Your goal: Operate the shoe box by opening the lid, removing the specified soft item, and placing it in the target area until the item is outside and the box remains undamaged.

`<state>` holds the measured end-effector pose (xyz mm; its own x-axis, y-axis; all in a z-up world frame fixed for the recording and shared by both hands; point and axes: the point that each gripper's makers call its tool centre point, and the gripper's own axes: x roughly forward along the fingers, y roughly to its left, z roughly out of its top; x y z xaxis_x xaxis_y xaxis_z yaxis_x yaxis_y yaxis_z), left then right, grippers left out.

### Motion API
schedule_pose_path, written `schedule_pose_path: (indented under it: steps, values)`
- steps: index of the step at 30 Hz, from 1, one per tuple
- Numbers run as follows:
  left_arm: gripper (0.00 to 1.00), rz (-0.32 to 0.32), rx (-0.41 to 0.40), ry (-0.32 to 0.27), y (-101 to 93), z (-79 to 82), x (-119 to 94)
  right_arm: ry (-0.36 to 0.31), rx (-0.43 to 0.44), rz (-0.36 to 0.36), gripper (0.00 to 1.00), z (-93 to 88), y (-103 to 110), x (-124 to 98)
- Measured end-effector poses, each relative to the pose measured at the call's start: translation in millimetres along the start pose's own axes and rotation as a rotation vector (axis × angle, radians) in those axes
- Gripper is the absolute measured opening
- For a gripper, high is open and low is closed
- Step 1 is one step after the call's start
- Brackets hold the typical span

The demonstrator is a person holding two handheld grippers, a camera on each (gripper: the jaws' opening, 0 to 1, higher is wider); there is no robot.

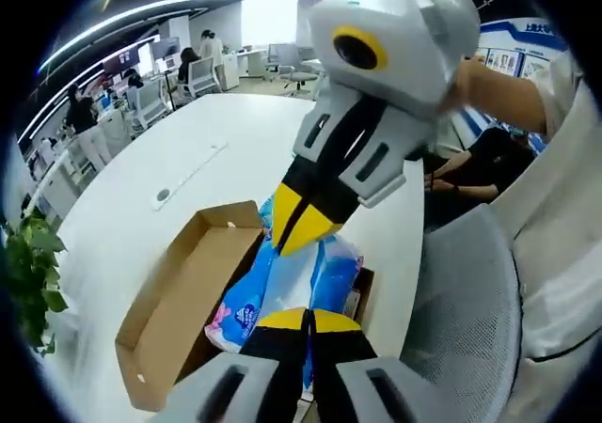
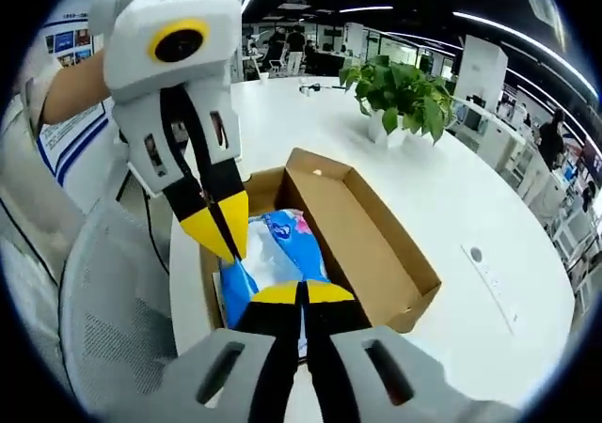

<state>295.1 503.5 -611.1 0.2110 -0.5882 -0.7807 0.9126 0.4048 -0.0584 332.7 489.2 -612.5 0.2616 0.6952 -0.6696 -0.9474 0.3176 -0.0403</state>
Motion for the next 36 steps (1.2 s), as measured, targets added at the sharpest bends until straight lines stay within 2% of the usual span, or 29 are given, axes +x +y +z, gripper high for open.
schedule_pose_path:
  steps: [7,15,36]
  values:
    - [0.0,-0.02,0.024,-0.011,-11.9,19.9,4.6,0.001,0.006,-0.006,0.0,-8.0,-7.2,-21.2]
    - [0.0,-0.046,0.055,-0.019,-23.1,43.5,18.8,0.018,0.023,-0.025,0.0,-27.9,-17.9,-45.2]
    - [0.0,-0.13,0.122,-0.012,-50.1,98.4,80.7,0.072,0.069,-0.051,0.0,-93.5,-51.4,-95.2]
